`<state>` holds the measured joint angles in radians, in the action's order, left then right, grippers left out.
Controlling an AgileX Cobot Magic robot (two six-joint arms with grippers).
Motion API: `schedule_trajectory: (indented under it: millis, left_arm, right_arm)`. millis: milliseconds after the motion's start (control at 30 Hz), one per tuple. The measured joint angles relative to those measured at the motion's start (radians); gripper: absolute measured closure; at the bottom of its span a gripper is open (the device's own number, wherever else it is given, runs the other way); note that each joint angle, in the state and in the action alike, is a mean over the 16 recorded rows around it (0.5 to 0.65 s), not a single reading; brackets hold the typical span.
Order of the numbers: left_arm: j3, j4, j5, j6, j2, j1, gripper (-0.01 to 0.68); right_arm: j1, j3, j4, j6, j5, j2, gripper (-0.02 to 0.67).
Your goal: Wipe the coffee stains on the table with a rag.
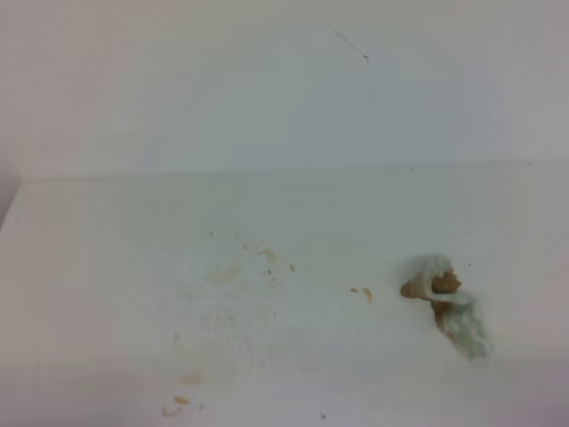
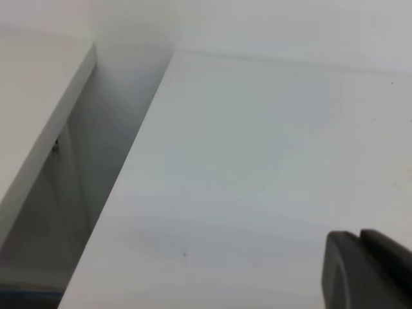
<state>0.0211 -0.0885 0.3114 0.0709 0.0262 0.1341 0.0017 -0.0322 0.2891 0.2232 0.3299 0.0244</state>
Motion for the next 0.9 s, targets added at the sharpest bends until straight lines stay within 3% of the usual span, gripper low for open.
schedule_trajectory:
  millis: [900]
  left_arm:
    - [0.005, 0.000, 0.000, 0.000, 0.000, 0.000, 0.675]
  right_arm:
    - [-0.016, 0.002, 0.001, -0.014, 0.000, -0.005, 0.652]
